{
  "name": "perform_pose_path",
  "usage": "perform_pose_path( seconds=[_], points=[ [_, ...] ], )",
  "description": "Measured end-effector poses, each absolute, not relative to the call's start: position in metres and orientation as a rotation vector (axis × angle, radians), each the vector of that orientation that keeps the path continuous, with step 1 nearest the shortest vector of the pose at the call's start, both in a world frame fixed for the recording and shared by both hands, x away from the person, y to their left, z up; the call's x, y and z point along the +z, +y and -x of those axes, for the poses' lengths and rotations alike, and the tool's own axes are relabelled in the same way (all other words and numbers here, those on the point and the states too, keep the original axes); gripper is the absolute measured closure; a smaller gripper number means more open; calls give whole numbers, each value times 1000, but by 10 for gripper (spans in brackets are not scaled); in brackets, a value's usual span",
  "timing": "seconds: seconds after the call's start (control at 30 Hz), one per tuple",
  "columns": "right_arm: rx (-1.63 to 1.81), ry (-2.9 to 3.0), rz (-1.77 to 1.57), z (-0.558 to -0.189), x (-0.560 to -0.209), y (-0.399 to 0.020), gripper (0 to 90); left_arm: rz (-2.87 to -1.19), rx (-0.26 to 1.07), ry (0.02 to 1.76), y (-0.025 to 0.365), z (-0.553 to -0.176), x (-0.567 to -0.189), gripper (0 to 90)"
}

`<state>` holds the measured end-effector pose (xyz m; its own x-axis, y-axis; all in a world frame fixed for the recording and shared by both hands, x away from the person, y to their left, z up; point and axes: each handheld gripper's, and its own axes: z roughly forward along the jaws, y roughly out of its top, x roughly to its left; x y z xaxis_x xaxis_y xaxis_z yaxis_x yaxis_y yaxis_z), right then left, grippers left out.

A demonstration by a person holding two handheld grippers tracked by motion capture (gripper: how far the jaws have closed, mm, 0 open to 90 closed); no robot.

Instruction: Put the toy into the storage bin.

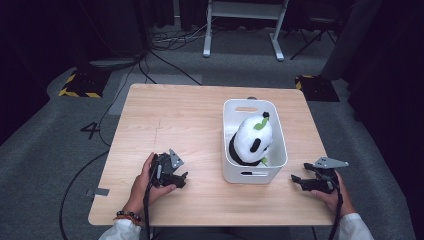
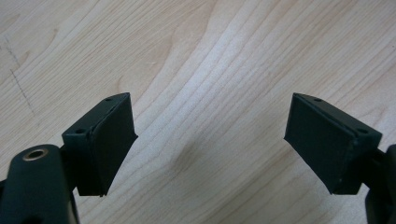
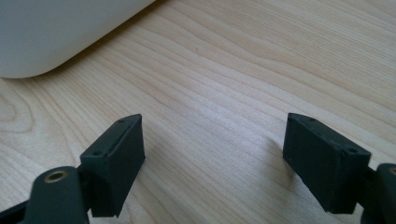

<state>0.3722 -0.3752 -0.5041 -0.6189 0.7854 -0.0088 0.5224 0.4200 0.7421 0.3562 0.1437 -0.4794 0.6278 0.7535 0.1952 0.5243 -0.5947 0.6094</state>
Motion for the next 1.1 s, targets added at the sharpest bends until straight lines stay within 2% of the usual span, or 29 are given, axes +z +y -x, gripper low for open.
perform_pose_path(
  seconds=[0.6, 1.1],
  points=[
    [1027, 2326, -1123, -372, -504, -375, 206, -2308, 581, 1058, 163, -344, -493, 159],
    [1027, 2325, -1123, -372, -504, -375, 206, -2135, 431, 1165, 191, -332, -505, 154]
  ],
)
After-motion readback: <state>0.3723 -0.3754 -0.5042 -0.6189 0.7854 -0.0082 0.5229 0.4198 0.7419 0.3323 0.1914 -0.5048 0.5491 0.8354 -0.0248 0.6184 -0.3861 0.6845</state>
